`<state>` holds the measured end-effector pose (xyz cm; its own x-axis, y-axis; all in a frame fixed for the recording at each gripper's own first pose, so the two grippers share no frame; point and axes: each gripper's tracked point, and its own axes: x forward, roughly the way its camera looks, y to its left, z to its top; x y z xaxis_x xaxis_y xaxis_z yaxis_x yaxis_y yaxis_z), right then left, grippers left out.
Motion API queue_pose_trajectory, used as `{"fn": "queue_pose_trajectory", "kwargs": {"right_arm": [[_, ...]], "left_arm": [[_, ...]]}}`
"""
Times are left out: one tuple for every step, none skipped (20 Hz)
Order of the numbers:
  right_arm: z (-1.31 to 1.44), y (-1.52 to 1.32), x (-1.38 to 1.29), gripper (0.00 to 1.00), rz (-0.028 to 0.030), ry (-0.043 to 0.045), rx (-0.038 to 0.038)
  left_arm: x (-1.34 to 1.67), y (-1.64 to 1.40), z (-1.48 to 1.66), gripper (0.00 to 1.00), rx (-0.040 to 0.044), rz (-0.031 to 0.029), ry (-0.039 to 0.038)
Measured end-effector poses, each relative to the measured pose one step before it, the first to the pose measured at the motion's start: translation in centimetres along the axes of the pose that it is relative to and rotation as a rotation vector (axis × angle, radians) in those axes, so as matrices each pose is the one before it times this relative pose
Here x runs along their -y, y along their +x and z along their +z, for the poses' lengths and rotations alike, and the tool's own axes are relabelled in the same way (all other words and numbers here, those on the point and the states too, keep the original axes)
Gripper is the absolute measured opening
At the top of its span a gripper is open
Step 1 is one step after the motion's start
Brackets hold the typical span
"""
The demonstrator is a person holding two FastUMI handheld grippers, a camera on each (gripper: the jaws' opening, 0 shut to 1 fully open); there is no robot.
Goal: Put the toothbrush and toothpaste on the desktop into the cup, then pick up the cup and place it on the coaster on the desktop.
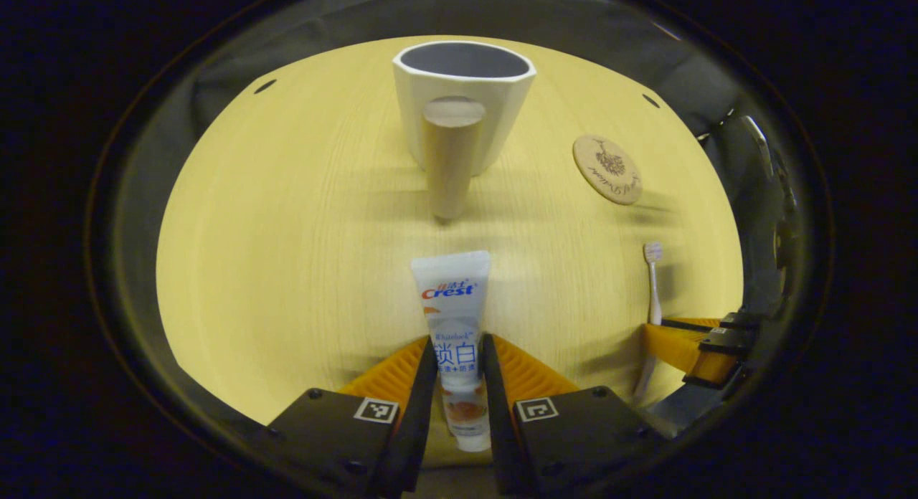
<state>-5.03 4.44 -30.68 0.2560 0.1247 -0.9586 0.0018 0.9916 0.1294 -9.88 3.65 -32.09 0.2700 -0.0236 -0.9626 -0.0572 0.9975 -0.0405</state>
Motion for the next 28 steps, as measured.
{"fn": "queue_pose_trajectory", "kwargs": {"right_arm": [[0.06, 0.361, 0.124, 0.17, 0.00728, 0.00236, 0.011], [-0.083, -0.094, -0.007, 0.17, 0.00523, 0.00143, -0.00289], [0.25, -0.106, 0.09, 0.17, 0.00258, 0.02594, 0.01758], [-0.124, -0.423, -0.16, 0.12, 0.01696, 0.01775, -0.01093], [-0.143, 0.554, -0.281, 0.08, 0.0244, 0.02263, 0.00113], [0.037, -0.082, -0.111, 0.08, 0.01449, 0.01802, -0.00073], [0.063, 0.127, -0.065, 0.08, 0.01284, 0.00997, 0.00516], [-0.024, -0.02, -0.135, 0.08, 0.01544, 0.00811, 0.00408], [-0.097, 0.01, -0.121, 0.08, 0.01538, -0.00013, 0.00312], [0.058, -0.038, 0.007, 0.08, 0.00344, -0.0005, 0.01304], [0.201, 0.172, -0.285, 0.08, 0.00052, 0.00779, 0.02706], [0.042, -0.05, 0.276, 0.04, 0.00191, -0.01576, 0.00084], [0.014, -0.176, -0.072, 0.04, 0.00191, -0.00178, 0.01159], [0.032, -0.092, -0.097, 0.03, 0.00514, 0.00041, 0.00718], [-0.01, -0.123, -0.092, 0.03, 0.0026, -0.00138, 0.00994], [0.104, -0.237, -0.1, 0.03, 0.00432, -0.00703, 0.00979], [0.08, -0.329, -0.104, 0.03, 0.00497, -0.00757, 0.00933], [0.201, -0.365, -0.101, 0.04, 0.00444, -0.0044, 0.01102], [0.252, -0.334, -0.232, 0.03, 0.01071, -0.00206, 0.0164], [0.469, -0.393, -0.385, 0.03, 0.016, 0.00312, 0.02285], [0.408, -0.269, -0.373, 0.03, 0.01638, -0.00085, 0.02035], [0.547, -0.472, -0.335, 0.03, 0.01227, -0.00496, 0.02261], [0.583, -0.382, -0.28, 0.03, 0.01217, -0.00779, 0.02639], [0.682, -0.37, -0.333, 0.03, 0.0126, -0.00831, 0.02508], [0.685, -0.392, -0.543, 0.03, 0.0141, -0.00479, 0.02652], [0.742, -0.352, -0.427, 0.03, 0.01312, -0.00458, 0.02311], [0.607, -0.234, -0.302, 0.03, 0.01073, -0.00683, 0.0205], [0.716, -0.221, -0.252, 0.03, 0.00759, -0.0088, 0.02111]], "left_arm": [[-0.091, -0.032, -0.077, 0.43, 0.00669, 0.00376, -0.00836], [0.02, 0.105, 0.079, 0.39, -0.002, -0.00037, 0.00832], [0.1, 0.14, -0.105, 0.37, 0.00577, -0.00181, 0.01516], [-0.035, -0.127, 0.024, 0.36, 0.00074, 0.00474, 0.00471], [0.0, -0.102, 0.013, 0.33, 0.00373, -0.00022, 0.01112], [-0.013, 0.049, -0.023, 0.33, 0.00061, 0.00038, 0.01031], [0.021, 0.032, 0.036, 0.33, 0.0083, -0.00019, -0.00379], [0.027, -0.055, 0.004, 0.28, 0.00212, -0.00501, 0.00986], [0.099, 0.104, 0.001, 0.29, 0.00498, -0.0034, 0.00526], [0.028, -0.044, 0.184, 0.29, 0.00557, -0.00235, 0.00135], [0.021, -0.106, -0.011, 0.29, 0.01347, 0.00065, -0.00723], [-0.046, 0.008, 0.012, 0.23, 0.00213, -0.00469, 0.0033], [-0.056, 0.004, 0.142, 0.22, 0.01031, -0.00238, -0.00223], [-0.036, -0.077, 0.064, 0.22, 0.00791, -0.00386, 0.00001], [-0.05, 0.021, 0.061, 0.23, 0.01088, 0.0002, -0.00442], [-0.115, -0.156, 0.181, 0.23, 0.01265, 0.00102, -0.0052], [-0.23, -0.127, 0.199, 0.23, 0.01559, 0.00388, -0.00538], [-0.188, -0.265, 0.239, 0.22, 0.01391, 0.00103, -0.0062], [-0.142, -0.284, 0.288, 0.23, 0.0171, -0.0028, -0.00966], [-0.154, -0.318, 0.389, 0.23, 0.01959, -0.00315, -0.00969], [-0.309, -0.422, 0.487, 0.23, 0.02391, 0.00097, -0.00971], [-0.196, -0.376, 0.525, 0.23, 0.02606, 0.00089, -0.00848], [-0.325, -0.374, 0.447, 0.23, 0.02309, 0.00295, -0.0051], [-0.308, -0.42, 0.605, 0.23, 0.02653, 0.00377, -0.00765], [-0.29, -0.402, 0.607, 0.23, 0.02496, 0.00141, -0.0069], [-0.166, -0.341, 0.646, 0.23, 0.02532, 0.00002, -0.00737], [-0.23, -0.36, 0.709, 0.24, 0.02661, 0.00071, -0.00622], [-0.328, -0.445, 0.777, 0.23, 0.02671, 0.00091, -0.00773]]}}
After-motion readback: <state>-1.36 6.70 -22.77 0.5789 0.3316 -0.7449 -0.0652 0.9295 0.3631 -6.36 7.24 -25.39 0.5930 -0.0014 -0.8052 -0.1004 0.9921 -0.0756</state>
